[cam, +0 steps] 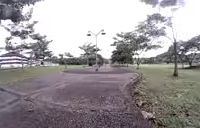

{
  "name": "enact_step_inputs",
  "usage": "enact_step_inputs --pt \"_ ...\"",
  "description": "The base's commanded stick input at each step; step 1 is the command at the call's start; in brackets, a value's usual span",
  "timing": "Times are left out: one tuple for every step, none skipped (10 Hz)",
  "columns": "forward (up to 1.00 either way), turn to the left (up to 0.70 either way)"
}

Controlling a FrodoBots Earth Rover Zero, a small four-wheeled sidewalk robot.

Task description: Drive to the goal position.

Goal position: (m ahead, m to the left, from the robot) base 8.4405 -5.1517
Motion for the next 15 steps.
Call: enact_step_inputs --pt "0.70 0.00" --pt "0.70 0.00" --pt "0.70 0.00" --pt "0.70 0.00" --pt "0.70 0.00" --pt "0.70 0.00" --pt "0.70 0.00" --pt "0.00 0.00" --pt "0.00 0.00" --pt "0.00 0.00" --pt "0.00 0.00" --pt "0.00 0.00" --pt "0.00 0.00" --pt "0.00 0.00" --pt "0.00 0.00"
